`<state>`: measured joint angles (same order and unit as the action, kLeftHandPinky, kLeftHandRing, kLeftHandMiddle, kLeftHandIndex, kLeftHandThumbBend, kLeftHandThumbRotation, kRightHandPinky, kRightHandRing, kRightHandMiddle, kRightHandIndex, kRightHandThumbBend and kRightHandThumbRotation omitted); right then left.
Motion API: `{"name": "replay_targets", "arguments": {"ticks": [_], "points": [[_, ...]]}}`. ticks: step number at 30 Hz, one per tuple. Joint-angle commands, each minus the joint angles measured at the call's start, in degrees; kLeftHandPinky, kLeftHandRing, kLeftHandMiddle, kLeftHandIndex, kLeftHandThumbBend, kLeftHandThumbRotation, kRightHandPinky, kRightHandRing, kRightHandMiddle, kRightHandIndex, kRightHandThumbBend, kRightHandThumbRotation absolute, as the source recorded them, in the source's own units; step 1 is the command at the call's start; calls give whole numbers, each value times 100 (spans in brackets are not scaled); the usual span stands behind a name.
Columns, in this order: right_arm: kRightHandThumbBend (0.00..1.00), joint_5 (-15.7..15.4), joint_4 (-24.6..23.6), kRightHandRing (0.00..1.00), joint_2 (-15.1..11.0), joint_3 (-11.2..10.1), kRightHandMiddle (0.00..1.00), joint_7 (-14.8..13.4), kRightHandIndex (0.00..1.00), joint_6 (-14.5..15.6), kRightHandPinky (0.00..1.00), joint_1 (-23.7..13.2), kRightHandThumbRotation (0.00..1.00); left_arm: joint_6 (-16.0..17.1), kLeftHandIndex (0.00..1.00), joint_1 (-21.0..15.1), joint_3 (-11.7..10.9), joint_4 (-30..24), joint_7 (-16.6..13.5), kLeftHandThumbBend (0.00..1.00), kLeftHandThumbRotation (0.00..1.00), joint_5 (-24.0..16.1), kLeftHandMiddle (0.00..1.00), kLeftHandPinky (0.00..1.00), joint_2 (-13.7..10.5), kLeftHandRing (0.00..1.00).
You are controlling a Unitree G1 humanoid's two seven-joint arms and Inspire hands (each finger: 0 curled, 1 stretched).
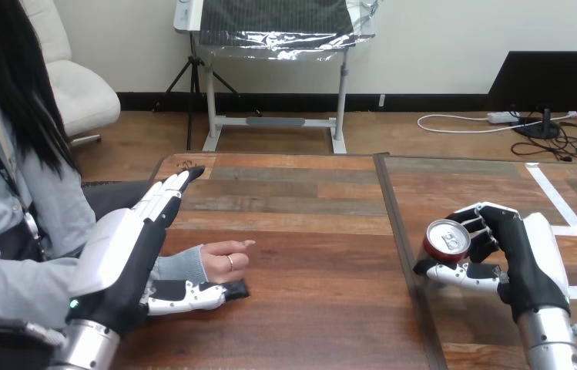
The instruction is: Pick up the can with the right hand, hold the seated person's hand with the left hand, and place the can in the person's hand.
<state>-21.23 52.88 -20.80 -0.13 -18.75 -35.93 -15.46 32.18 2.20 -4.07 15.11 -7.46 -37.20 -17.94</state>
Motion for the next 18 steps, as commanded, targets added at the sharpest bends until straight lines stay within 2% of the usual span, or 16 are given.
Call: {"name": "replay_targets", "arguments": {"ticks": [1,10,13,18], "points": [[86,-11,-313,42,-197,59,50,32,51,-196,38,-649,0,-205,94,-413,145,-341,42,100,39,-107,94,89,-312,94],[86,19,-429,41,-187,49,49,147,51,-117,38,-670,0,-492,93,-606,299,-246,136,100,38,-240,94,87,-653,93],[86,22,-415,40,-205,57,49,183,51,-225,38,-682,0,-617,93,-655,356,-226,270,100,38,-226,94,88,-754,93],[86,36,-466,41,-208,58,49,255,51,-190,39,-688,0,-815,93,-809,495,-69,350,100,36,-313,94,89,-906,93]]}}
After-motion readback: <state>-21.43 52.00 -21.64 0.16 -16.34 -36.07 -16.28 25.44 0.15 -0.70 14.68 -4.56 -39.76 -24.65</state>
